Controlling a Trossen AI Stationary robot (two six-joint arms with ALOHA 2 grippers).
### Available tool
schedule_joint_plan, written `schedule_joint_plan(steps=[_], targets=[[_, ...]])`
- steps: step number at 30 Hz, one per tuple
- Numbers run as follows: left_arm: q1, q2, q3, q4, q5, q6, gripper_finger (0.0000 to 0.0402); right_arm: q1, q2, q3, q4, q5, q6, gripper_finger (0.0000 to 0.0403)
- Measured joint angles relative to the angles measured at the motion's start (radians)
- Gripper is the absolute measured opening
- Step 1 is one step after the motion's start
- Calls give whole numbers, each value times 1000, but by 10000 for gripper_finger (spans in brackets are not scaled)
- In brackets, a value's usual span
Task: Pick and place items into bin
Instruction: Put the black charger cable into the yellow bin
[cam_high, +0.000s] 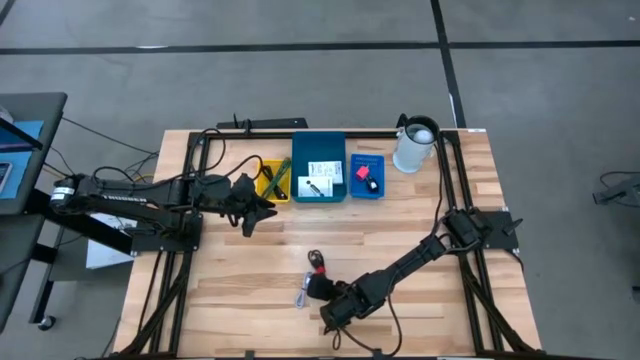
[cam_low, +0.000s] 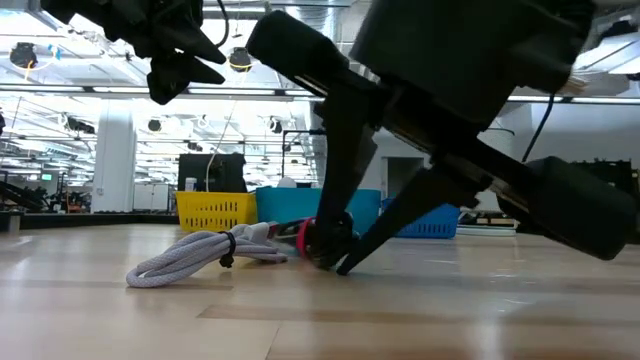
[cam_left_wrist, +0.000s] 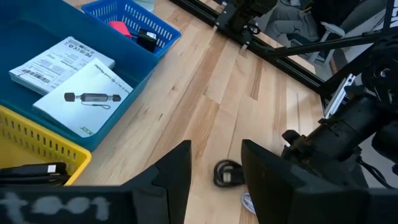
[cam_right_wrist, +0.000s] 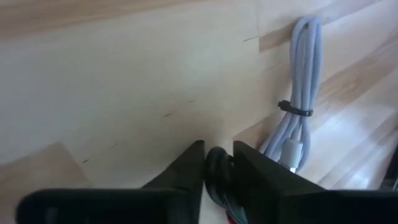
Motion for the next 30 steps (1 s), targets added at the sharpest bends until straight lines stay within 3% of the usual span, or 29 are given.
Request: schedule_joint_plan(steps=[5, 16, 30], targets=[[0, 0, 0, 0, -1, 0, 128, 0, 2, 0, 14, 10, 46, 31], [0, 0, 0, 0, -1, 0, 128, 13, 6, 17, 11, 111, 52, 41], [0, 0, 0, 1, -6, 36, 128, 32, 2, 303, -117, 183, 232, 31]])
